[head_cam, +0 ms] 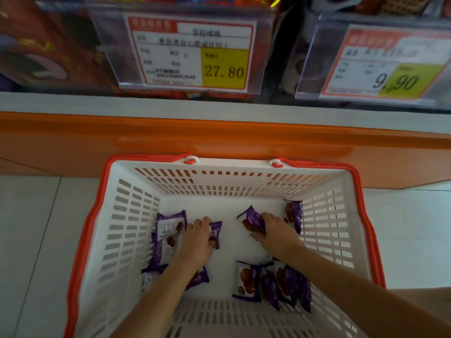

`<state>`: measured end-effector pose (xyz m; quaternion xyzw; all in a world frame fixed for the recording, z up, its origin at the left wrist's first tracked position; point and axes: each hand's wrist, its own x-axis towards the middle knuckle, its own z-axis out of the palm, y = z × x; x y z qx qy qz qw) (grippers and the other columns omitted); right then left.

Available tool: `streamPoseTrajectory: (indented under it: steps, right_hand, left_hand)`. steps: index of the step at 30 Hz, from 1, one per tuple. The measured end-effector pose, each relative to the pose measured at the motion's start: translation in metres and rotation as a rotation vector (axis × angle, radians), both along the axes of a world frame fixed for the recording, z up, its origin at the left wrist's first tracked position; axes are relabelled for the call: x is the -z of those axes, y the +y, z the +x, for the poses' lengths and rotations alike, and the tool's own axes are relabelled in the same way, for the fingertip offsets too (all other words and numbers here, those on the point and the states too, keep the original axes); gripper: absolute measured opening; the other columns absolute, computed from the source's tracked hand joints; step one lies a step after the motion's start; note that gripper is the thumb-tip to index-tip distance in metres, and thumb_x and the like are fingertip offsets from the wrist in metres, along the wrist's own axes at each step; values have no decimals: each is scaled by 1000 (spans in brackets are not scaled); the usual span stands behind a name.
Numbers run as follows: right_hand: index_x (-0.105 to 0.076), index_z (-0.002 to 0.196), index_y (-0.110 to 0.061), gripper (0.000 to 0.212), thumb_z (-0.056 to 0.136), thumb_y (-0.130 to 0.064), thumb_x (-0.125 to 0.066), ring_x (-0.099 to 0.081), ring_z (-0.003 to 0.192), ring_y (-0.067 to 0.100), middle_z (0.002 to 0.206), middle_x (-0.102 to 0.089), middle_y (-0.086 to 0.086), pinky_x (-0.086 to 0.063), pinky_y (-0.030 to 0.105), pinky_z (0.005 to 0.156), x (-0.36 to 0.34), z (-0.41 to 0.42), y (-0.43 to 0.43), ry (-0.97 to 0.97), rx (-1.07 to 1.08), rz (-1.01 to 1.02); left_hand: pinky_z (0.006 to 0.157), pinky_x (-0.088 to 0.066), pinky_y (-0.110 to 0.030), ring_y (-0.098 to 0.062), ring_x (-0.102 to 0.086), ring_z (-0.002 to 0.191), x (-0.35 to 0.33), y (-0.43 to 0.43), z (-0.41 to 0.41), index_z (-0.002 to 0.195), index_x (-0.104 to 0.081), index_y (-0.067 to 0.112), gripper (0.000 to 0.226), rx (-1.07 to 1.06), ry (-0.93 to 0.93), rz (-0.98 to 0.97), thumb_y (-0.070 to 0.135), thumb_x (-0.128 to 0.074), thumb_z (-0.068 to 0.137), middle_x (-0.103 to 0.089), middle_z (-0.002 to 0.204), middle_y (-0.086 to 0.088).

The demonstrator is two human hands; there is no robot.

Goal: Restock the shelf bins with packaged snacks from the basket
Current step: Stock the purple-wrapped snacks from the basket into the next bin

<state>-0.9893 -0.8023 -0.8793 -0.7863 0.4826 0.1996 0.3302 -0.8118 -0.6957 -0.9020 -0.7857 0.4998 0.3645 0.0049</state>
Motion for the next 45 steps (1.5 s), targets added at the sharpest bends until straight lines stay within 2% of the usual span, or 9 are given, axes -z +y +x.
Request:
streamPoseTrajectory:
  steps: [5,9,14,21,25,30,34,40,45]
  right_hand:
    - [-45,112,-18,40,90,-49,-55,-58,92,20,104,-57,3,-46,26,73,-39,-1,0,-101,78,28]
    - [-47,112,-22,29,89,-31,-62,-46,107,15,114,-47,-3,-41,21,89,-67,-5,-4,-196,40,-57]
    - [-46,105,-28,32,83,-35,-69,-58,101,13,110,-59,-7,-47,21,84,-99,-7,-5,-355,179,-37]
    - [-51,117,-30,48,77,-29,-77,-61,97,3,106,-63,-14,-50,15,76,-125,-8,-16,-557,409,88]
    - [-58,113,-27,35,82,-34,-71,-67,88,7,98,-71,-6,-57,31,83,-137,-8,-24,-678,481,216]
    - [-62,95,-26,20,80,-28,-75,-64,78,1,85,-69,-8,-53,22,77,-157,-7,-39,-659,392,176]
    - [-53,100,-27,32,79,-18,-75,-65,72,1,86,-67,-5,-53,18,65,-175,-12,-47,-717,426,159]
    - [-53,97,-39,32,79,-25,-75,-63,79,0,89,-64,-13,-55,22,72,-206,-33,-59,-711,189,-101]
    - [-51,103,-34,33,76,-41,-69,-60,80,-1,100,-55,-20,-51,13,66,-261,-55,-69,-999,-121,-368]
  left_hand:
    - [72,-39,-10,-10,-53,93,-30,-10,-9,120,-49,17,38,-238,221,-156,15,-67,87,-52,111,-1]
    - [89,-40,-17,-7,-48,110,-60,-17,-15,136,-40,23,60,-303,298,-199,17,-70,85,-49,125,4]
    - [103,-36,-26,-14,-42,130,-93,-27,-22,142,-31,24,73,-339,279,-214,22,-74,82,-44,141,3]
    - [83,-33,4,14,-48,103,-132,-34,-30,123,-44,30,50,-320,429,-356,20,-73,83,-50,113,25]
    - [82,-37,2,21,-46,96,-150,-41,-33,117,-40,35,48,-312,463,-398,18,-71,84,-44,107,33]
    - [76,-33,5,35,-39,91,-170,-46,-32,113,-39,36,49,-327,455,-453,19,-73,82,-44,105,34]
    - [75,-37,2,17,-50,93,-186,-43,-31,111,-37,36,53,-381,413,-516,22,-77,78,-44,104,35]
    - [75,-46,-9,4,-56,89,-214,-44,-24,106,-40,45,52,-289,252,-571,28,-79,76,-56,108,20]
    - [78,-41,-5,-1,-54,95,-256,-52,-20,101,-48,45,33,-62,223,-966,39,-70,76,-54,105,23]
